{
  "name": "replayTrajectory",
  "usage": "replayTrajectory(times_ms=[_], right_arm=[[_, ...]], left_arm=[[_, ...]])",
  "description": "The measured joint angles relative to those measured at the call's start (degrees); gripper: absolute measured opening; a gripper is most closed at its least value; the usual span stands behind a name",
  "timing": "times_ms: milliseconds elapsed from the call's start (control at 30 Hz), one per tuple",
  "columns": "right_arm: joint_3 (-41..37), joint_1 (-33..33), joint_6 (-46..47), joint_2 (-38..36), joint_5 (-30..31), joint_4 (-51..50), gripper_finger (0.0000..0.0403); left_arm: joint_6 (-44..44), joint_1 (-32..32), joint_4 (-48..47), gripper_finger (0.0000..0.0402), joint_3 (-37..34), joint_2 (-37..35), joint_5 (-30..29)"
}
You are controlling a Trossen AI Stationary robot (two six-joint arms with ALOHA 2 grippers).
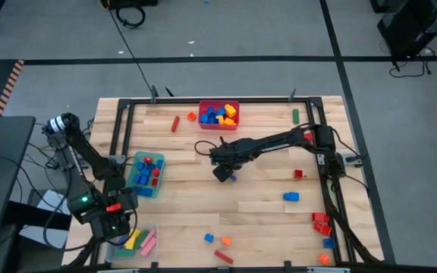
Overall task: Sort blocks by size
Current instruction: Put the orange 4 studded building block into the teal bin
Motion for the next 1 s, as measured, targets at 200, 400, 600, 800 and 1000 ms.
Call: replayTrajectory(times_ms=[200,400,600,800,1000], right_arm=[[0.0,0.1,0.1,0.2,-0.3,0.1,0.0104],[0.0,0.0,0.8,-2.6,-0.5,-0.7,0.0105],[4.4,0.9,-0.1,-6.7,3.0,1.9,0.0105],[15.9,2.5,-12.7,-4.7,2.8,16.9,0.0105],[26.8,2.4,-20.7,2.2,2.5,24.6,0.0105]], left_arm=[[-0.2,-1.0,0.0,0.0202,0.0,0.0,-1.7],[-1.8,-1.1,0.2,0.0202,0.0,0.0,-1.4],[-3.1,-1.1,0.4,0.0202,0.0,0.0,-1.0],[-0.2,-1.6,1.6,0.0202,0.0,0.0,-5.5],[1.6,-5.2,5.8,0.0202,0.0,0.0,-18.4]])
